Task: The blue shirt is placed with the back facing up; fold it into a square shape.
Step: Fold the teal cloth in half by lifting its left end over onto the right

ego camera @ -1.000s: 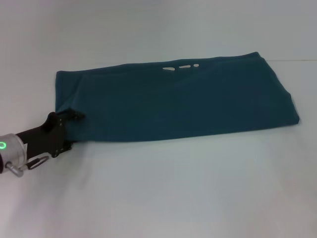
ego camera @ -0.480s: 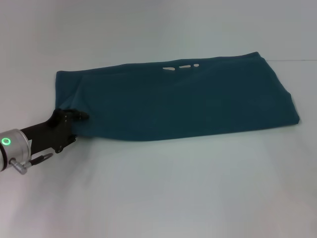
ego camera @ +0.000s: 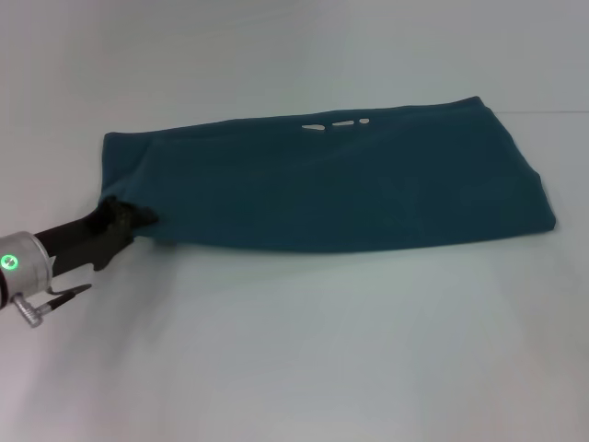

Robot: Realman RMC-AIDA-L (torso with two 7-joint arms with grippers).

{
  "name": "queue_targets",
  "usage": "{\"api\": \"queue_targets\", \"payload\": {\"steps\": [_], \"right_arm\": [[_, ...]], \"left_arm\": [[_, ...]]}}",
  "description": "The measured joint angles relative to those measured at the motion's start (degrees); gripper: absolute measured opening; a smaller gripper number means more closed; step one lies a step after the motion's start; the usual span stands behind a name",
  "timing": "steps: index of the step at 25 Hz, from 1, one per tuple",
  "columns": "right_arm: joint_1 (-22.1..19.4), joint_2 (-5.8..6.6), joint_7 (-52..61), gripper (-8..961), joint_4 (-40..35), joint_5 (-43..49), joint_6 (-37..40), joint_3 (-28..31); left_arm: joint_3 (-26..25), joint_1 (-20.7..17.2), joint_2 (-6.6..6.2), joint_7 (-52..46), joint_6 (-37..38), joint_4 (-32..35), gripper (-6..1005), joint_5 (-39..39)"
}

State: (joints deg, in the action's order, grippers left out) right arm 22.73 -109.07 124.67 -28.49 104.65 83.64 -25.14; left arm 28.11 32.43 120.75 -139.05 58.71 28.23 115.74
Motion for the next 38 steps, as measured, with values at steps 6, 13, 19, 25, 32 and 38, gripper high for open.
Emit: {"api": "queue_targets", "payload": {"steps": [6, 13, 19, 25, 32, 38], "right_arm": [[-0.2, 0.09, 0.1, 709, 0.4, 0.1, -0.8, 0.0], [-0.2, -0.04, 0.7, 706, 0.5, 0.1, -1.2, -0.1], [-0.2, -0.06, 0.8, 703, 0.5, 0.1, -1.6, -0.5], [-0.2, -0.24, 0.8, 701, 1.1, 0.2, -1.9, -0.6], [-0.3, -0.27, 0.6, 698, 1.2, 0.2, -1.9, -0.7], [-0.2, -0.56, 0.5, 696, 1.2, 0.2, -1.8, -0.7]], "left_arm": [[0.1, -3.4, -0.24, 8.7, 2.7, 4.6, 46, -0.2], [-0.1, -8.4, -0.51, 7.3, 3.0, 10.0, 41, 0.5], [-2.1, -10.6, -0.88, 5.4, 2.4, 13.0, 40, 3.0], [-2.6, -9.5, -1.09, 5.6, 4.2, 14.3, 40, 4.4], [-2.5, -7.7, -0.56, 9.8, 16.9, 21.4, 41, -2.2], [-2.0, -3.4, -1.11, 9.6, 23.0, 23.4, 41, -2.9]]}}
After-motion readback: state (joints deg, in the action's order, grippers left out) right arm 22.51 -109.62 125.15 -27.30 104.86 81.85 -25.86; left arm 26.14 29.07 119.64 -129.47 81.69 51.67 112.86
